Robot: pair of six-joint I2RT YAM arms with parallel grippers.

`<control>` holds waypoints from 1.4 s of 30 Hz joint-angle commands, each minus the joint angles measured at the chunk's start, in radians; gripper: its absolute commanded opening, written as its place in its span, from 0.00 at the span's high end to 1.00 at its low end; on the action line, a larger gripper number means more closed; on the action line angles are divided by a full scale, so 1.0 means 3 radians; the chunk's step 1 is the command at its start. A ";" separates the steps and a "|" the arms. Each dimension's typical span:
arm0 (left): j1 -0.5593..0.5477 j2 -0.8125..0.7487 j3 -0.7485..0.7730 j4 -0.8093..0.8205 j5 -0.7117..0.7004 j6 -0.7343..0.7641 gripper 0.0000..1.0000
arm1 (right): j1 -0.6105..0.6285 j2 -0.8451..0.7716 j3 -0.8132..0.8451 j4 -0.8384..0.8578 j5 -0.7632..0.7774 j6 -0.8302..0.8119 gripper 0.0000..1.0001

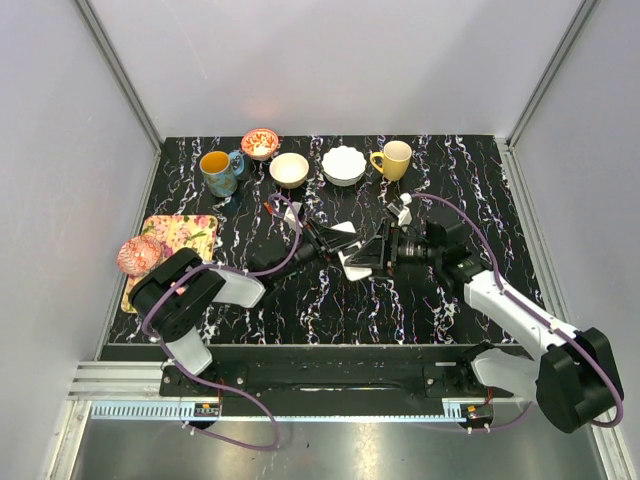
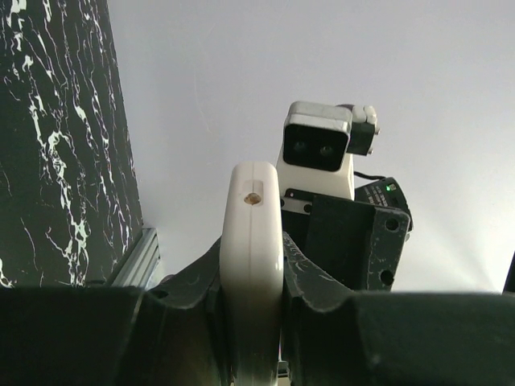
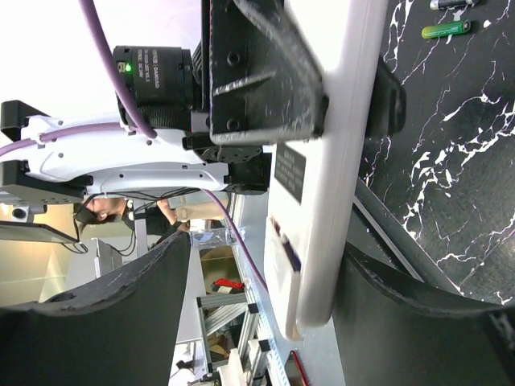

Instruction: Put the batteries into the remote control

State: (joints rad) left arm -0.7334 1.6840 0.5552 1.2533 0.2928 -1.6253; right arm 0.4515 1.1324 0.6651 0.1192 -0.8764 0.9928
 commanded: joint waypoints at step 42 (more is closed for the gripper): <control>0.0082 -0.0234 0.0174 0.1375 0.0072 -0.0089 1.00 | -0.0114 0.0137 -0.0228 0.0702 -0.0239 0.0296 0.62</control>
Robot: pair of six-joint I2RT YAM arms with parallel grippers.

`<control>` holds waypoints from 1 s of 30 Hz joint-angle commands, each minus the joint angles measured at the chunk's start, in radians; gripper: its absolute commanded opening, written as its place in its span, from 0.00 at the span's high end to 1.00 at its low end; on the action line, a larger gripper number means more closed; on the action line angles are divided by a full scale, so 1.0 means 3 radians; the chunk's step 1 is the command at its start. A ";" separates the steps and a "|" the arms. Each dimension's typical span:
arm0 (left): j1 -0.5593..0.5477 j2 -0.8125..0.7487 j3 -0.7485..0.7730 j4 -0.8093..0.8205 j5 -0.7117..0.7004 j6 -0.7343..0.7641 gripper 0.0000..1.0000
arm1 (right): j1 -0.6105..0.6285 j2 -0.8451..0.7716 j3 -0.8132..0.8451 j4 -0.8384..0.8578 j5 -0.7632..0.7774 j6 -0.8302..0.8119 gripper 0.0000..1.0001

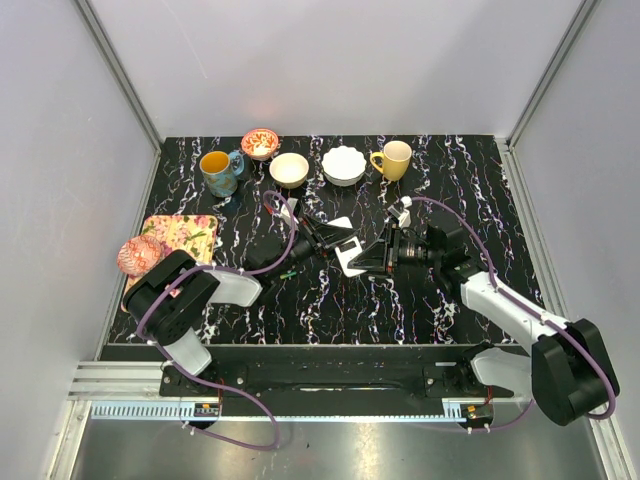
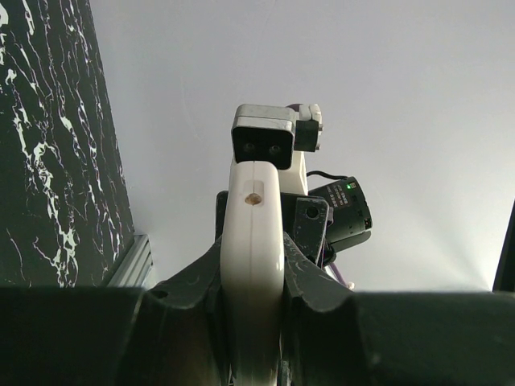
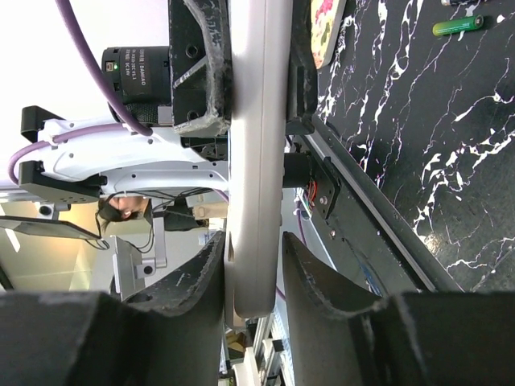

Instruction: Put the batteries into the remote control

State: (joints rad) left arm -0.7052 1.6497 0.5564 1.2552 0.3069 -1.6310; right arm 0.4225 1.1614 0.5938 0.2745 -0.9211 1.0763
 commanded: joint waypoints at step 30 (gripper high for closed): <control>-0.0247 -0.0043 0.0247 0.1369 0.0061 -0.0004 1.00 | -0.0023 0.0235 0.0097 0.0271 0.0069 0.0140 1.00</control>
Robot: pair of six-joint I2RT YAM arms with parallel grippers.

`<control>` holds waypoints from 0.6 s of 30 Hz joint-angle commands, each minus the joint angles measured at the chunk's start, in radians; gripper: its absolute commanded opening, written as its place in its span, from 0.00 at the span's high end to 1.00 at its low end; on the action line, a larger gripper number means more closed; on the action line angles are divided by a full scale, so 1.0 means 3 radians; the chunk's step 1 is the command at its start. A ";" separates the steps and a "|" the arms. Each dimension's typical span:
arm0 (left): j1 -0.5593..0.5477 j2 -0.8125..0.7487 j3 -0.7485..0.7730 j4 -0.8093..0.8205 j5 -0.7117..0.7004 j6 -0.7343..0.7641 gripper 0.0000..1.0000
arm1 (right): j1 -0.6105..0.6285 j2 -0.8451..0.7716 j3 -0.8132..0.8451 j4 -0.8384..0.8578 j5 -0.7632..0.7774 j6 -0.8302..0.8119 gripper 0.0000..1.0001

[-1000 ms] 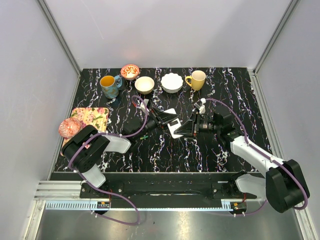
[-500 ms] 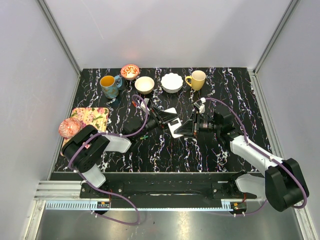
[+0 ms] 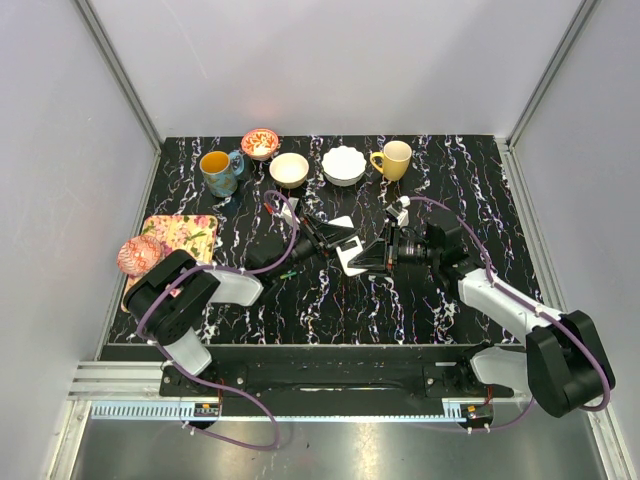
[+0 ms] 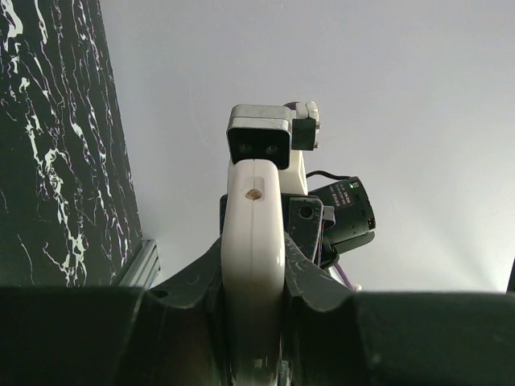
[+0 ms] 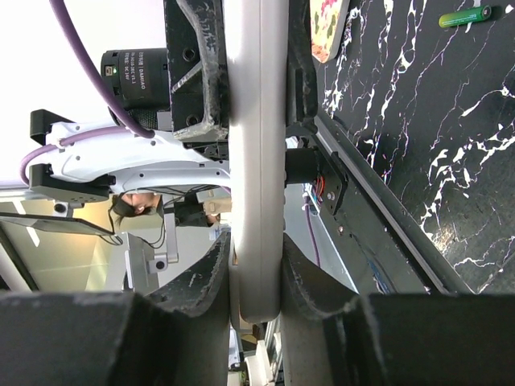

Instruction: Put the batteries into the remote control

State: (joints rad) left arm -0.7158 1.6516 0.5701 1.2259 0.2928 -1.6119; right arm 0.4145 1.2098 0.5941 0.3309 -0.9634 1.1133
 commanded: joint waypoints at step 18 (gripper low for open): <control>-0.0447 -0.0065 0.0114 0.1462 0.0180 0.0096 1.00 | -0.0001 0.0150 0.0213 0.0211 0.0547 0.0185 1.00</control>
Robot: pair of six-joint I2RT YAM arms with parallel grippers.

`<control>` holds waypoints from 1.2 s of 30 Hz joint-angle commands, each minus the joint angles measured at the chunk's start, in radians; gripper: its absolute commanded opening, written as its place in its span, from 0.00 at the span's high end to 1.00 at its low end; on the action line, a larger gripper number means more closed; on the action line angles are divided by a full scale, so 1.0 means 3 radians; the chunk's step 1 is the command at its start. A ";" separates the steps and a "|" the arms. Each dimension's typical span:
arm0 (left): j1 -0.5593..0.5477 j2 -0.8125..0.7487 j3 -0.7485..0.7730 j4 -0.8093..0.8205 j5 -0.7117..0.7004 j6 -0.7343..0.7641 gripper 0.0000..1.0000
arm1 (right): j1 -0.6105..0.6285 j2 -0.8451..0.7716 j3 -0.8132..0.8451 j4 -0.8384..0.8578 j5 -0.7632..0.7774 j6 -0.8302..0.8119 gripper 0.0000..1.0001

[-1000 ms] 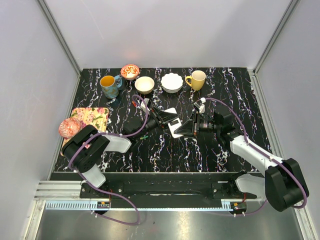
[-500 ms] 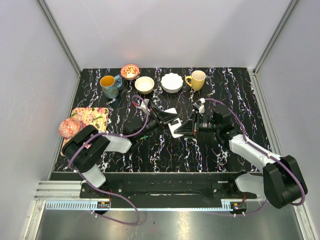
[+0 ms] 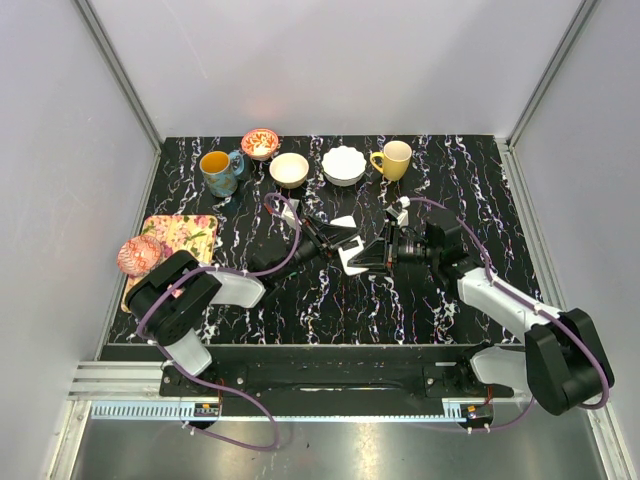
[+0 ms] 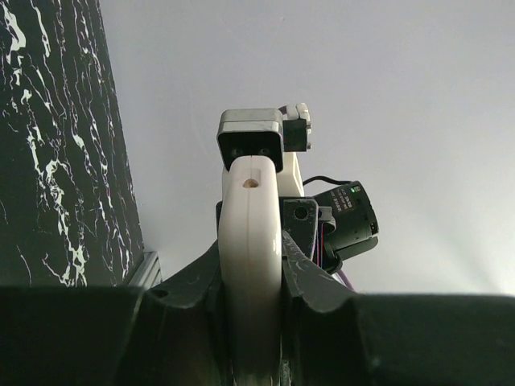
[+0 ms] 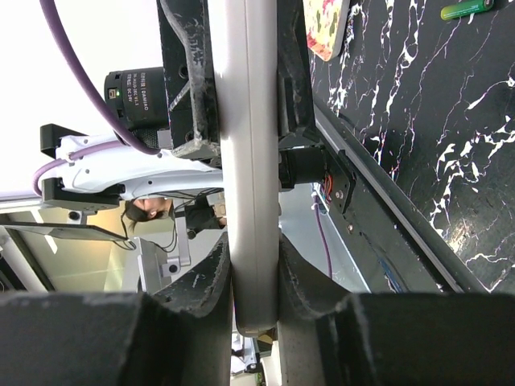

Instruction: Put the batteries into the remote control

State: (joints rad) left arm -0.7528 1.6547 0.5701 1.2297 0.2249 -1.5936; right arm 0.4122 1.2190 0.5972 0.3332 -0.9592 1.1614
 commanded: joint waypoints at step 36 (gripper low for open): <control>-0.0584 0.0078 0.0150 0.1444 0.0881 0.0091 1.00 | -0.0244 0.0549 0.0643 0.0336 0.0569 0.0096 0.76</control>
State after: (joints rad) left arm -0.7662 1.6711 0.5716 1.2335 0.1368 -1.6016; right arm 0.3645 1.3430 0.6819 0.3233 -1.0767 1.1576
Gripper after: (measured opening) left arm 0.259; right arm 0.275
